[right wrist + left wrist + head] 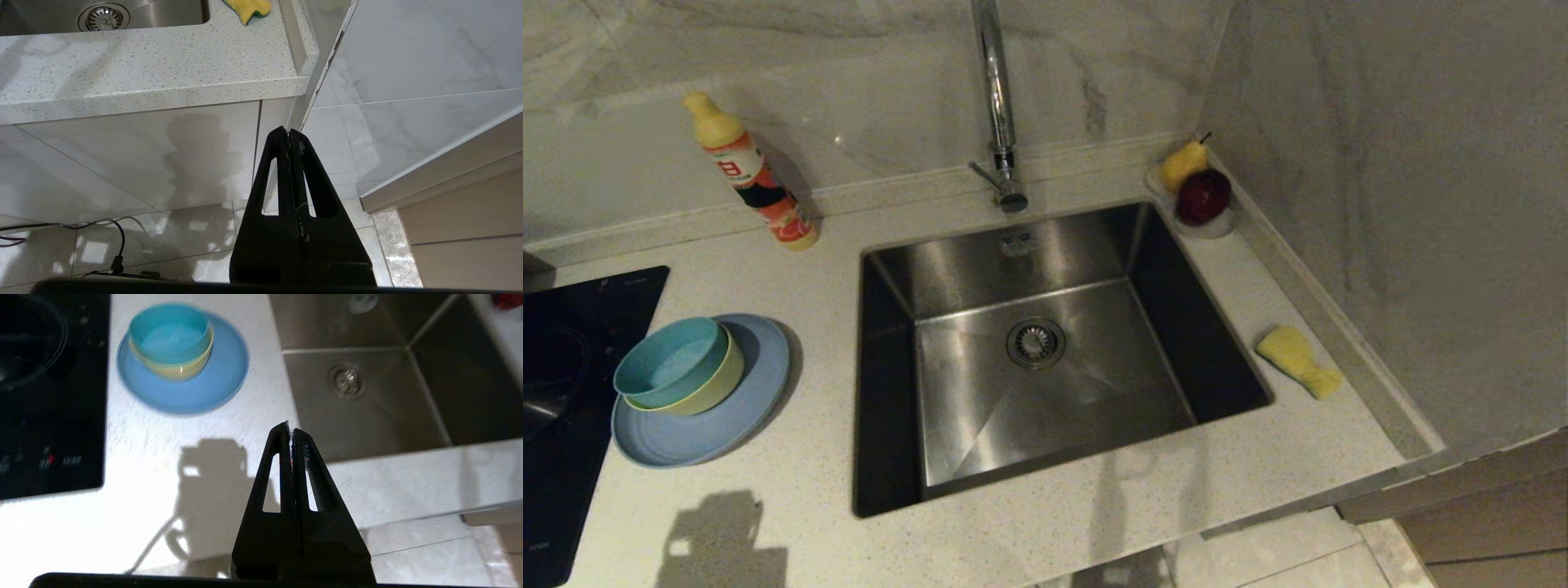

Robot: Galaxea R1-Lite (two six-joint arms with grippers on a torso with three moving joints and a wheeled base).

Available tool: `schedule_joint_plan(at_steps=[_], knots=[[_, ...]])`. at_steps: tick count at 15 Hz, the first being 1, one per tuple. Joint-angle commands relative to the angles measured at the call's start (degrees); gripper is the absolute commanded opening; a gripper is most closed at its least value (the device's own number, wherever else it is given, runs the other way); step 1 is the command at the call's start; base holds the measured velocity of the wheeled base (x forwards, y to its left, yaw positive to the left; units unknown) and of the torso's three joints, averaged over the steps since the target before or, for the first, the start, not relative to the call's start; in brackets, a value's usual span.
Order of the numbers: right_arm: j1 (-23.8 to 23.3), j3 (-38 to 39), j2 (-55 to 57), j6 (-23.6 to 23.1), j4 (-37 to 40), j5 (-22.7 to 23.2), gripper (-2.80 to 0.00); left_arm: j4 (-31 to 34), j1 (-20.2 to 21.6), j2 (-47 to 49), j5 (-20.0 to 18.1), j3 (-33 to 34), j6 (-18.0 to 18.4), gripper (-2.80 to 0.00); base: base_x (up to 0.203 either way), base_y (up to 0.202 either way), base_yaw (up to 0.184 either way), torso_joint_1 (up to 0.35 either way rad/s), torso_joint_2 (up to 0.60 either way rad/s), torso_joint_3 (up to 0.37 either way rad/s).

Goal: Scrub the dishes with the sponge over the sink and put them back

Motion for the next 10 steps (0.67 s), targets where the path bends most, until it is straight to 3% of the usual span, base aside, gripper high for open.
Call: schedule_joint_plan(at_steps=[1,4,8,10], knots=[[0.0,0.0,-0.1,-0.1,0.0,0.0,-2.80,0.2,0.3,-6.9,0.8,4.6,0.2,-2.80,0.000,0.000,0.000,0.000,0.00,0.000],[0.0,0.0,-0.1,-0.1,0.0,0.0,-2.80,0.3,0.3,-13.4,4.2,10.1,1.3,-2.80,0.000,0.000,0.000,0.000,0.00,0.000],[0.0,0.0,0.0,-0.1,0.0,0.0,-2.80,-1.3,0.3,-14.8,7.5,18.8,3.1,-2.80,0.000,0.000,0.000,0.000,0.00,0.000],[0.0,0.0,0.0,-0.1,0.0,0.0,-2.80,-8.0,0.3,-14.8,8.3,24.4,4.5,-2.80,0.000,0.000,0.000,0.000,0.00,0.000]])
